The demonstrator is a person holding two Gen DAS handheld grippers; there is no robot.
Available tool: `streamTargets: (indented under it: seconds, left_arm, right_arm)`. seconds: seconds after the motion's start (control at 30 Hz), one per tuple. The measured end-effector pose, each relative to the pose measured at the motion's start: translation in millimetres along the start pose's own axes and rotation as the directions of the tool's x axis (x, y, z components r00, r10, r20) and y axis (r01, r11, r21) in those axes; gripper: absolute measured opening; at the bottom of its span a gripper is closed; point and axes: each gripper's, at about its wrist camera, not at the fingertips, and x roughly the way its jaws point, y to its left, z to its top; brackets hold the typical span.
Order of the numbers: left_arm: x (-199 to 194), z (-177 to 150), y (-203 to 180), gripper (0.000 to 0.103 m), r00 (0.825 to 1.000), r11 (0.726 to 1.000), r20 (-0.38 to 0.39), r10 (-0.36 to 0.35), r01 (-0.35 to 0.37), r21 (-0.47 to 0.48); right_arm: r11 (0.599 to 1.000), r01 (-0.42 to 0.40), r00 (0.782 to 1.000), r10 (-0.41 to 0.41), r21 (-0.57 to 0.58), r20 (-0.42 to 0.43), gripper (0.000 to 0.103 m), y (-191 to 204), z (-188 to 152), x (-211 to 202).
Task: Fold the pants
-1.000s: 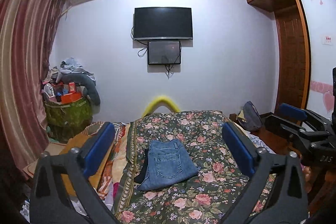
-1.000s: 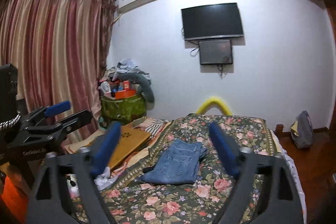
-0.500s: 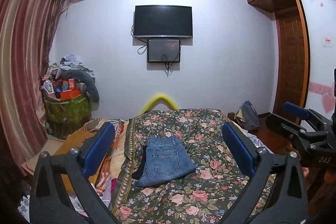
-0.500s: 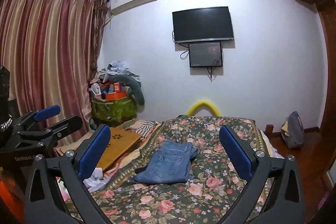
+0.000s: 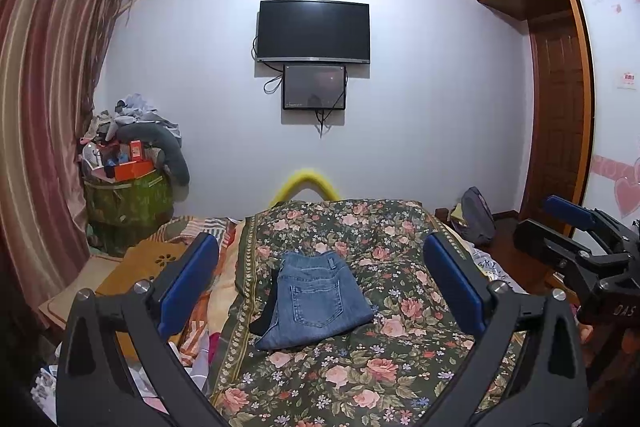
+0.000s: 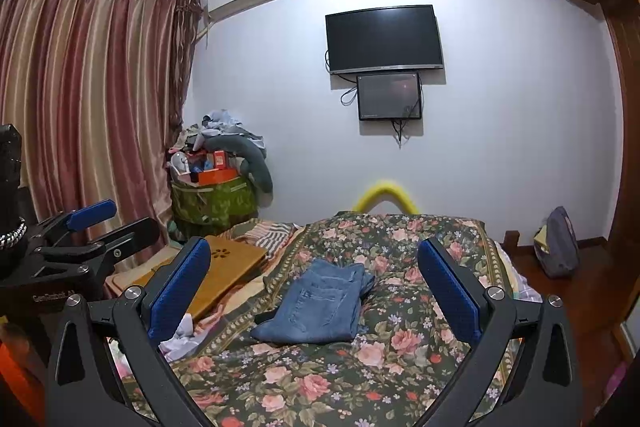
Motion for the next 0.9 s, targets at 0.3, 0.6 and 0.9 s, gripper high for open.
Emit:
streamTargets:
  seconds: [0.3,0.6,0.9]
  left_arm:
    - [8,-2,2,0.103,1.0,1.0,-0.019,-0.006,0.005,-0.012]
    - [13,-3,4,0.103,1.0,1.0,-0.027,-0.001,0.001,-0.008]
    - [17,-6,6,0.103,0.999,1.0,-0.041,0.0,0.0,-0.016]
  right_arm:
    - [1.0,0.005,1.0,-0.005,-0.001,-0.001,0.103,0,1,1]
    - [1.0,0.011,1.0,-0.011,-0.001,-0.001,0.103,-2,0,2]
    - [1.0,0.014,1.0,-0.014,0.003,-0.004,0.103,-3,1,1]
